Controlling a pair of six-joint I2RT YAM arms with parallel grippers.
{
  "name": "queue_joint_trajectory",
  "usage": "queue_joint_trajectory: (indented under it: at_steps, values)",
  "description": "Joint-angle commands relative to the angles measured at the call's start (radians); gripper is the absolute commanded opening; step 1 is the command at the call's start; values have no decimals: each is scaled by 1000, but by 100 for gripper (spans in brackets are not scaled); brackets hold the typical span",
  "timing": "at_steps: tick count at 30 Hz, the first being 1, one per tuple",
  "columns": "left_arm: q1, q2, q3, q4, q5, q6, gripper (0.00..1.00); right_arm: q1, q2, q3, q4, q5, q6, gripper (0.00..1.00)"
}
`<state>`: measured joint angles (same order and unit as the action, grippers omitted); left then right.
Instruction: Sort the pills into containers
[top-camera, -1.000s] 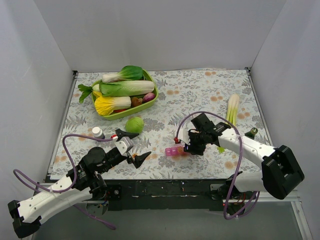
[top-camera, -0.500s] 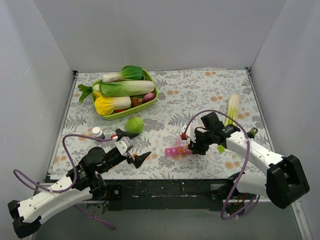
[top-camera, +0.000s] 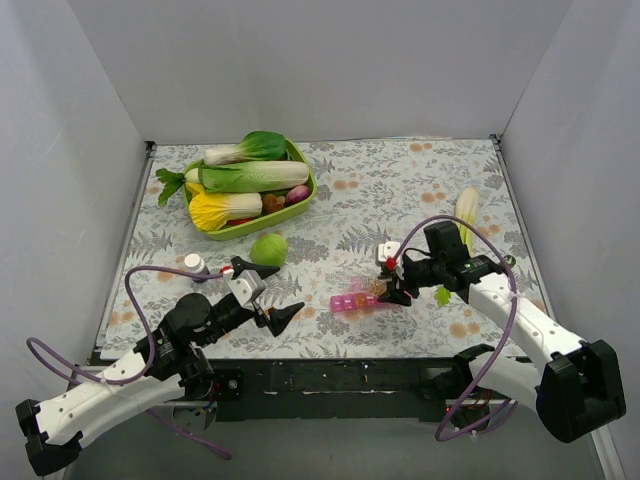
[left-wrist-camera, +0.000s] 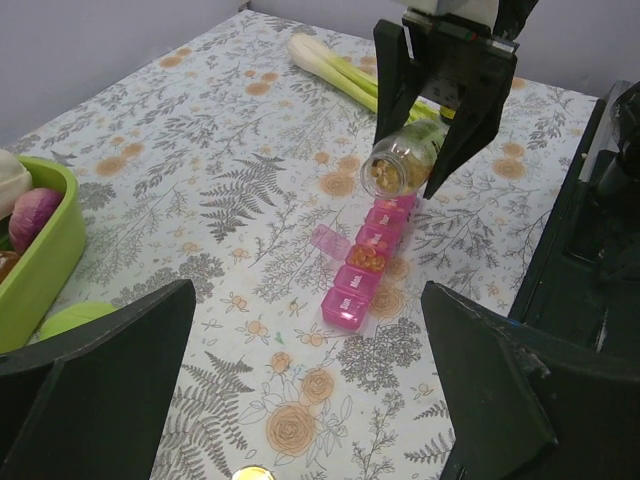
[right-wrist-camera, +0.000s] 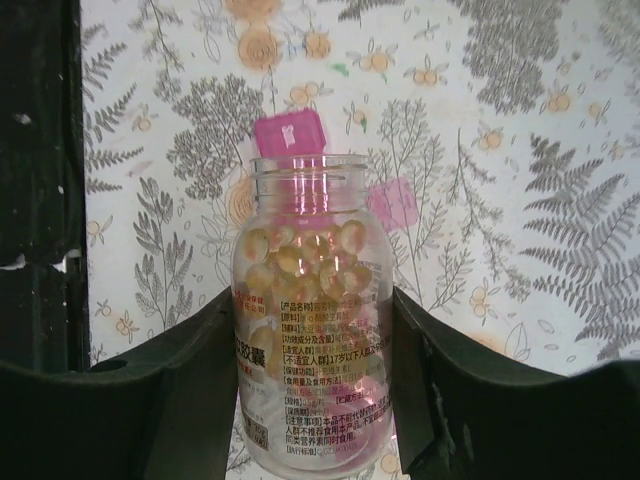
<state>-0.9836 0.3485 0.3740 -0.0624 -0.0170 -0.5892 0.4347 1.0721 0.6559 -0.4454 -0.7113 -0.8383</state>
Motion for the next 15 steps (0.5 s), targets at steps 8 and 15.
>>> queue_joint_trajectory:
  at_steps: [8, 15]
  values:
    - [3, 110, 35, 41, 71, -133, 98, -89, -28, 51, 234, -526, 157, 1]
    - [3, 184, 51, 91, 52, -233, 98, -94, -46, 137, 231, -691, 183, 1]
